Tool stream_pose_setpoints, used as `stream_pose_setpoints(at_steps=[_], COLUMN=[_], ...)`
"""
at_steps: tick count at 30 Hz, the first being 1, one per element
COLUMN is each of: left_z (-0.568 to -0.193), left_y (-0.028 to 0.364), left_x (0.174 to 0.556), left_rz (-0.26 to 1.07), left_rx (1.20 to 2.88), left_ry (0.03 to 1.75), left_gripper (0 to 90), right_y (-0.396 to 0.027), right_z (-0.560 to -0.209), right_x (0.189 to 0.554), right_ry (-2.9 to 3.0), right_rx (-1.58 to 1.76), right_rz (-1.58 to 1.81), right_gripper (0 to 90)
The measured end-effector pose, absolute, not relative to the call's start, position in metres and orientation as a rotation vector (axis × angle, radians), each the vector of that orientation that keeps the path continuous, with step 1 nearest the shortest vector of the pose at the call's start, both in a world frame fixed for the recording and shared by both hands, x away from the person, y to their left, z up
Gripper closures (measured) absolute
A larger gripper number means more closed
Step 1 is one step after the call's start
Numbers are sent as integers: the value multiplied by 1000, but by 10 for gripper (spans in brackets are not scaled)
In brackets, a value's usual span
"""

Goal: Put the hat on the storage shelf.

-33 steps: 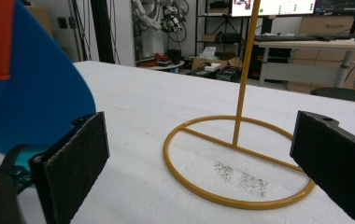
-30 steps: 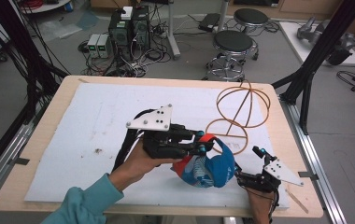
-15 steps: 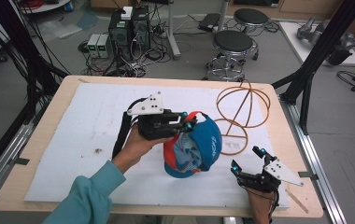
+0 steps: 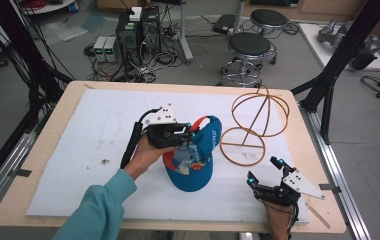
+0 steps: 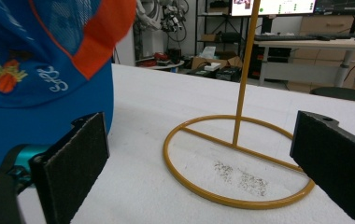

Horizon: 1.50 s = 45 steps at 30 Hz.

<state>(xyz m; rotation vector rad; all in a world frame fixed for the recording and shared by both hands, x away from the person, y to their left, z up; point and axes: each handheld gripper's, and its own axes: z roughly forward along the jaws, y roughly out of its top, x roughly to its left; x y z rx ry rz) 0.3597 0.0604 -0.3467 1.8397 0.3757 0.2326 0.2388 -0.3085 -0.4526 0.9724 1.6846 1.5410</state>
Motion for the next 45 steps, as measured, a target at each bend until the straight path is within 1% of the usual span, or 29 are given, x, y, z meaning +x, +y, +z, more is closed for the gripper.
stream_pose_setpoints(at_steps=[11,12,14,16,17,18,20,22,24,26,27,31,34,40,45], left_z=[-358,-358,-361,-363,-364,-365,-367,-368,-367,-366,-365,-361,-360,-369,-384], left_y=[73,73,76,77,78,80,83,86,90,93,95,104,119,158,190], left_x=[364,364,365,366,366,367,367,366,364,365,364,359,347,325,312], left_rz=[270,273,280,290,288,282,283,289,329,322,326,353,425,506,507], left_rx=[1880,1881,1883,1887,1881,1876,1862,1840,1816,1794,1788,1779,1760,1722,1691], left_ry=[464,479,501,541,571,585,600,612,611,611,609,575,525,529,570], left_gripper=[792,757,732,659,600,569,546,429,299,136,115,93,93,94,94], right_y=[-309,-309,-309,-309,-308,-309,-308,-308,-308,-308,-308,-308,-308,-304,-297], right_z=[-453,-453,-453,-453,-453,-453,-453,-453,-453,-453,-453,-453,-453,-452,-447], right_x=[239,239,238,239,238,239,238,238,238,238,238,238,237,237,236], right_ry=[1684,1684,1685,1685,1685,1684,1686,1685,1683,1686,1687,1687,1687,1707,1723], right_rx=[971,971,973,972,973,968,972,971,969,966,964,962,942,918,901], right_rz=[1541,1541,1542,1542,1541,1540,1540,1542,1542,1539,1539,1544,1547,1507,1511], right_gripper=[34,34,34,35,34,34,34,34,34,34,34,34,34,34,33])
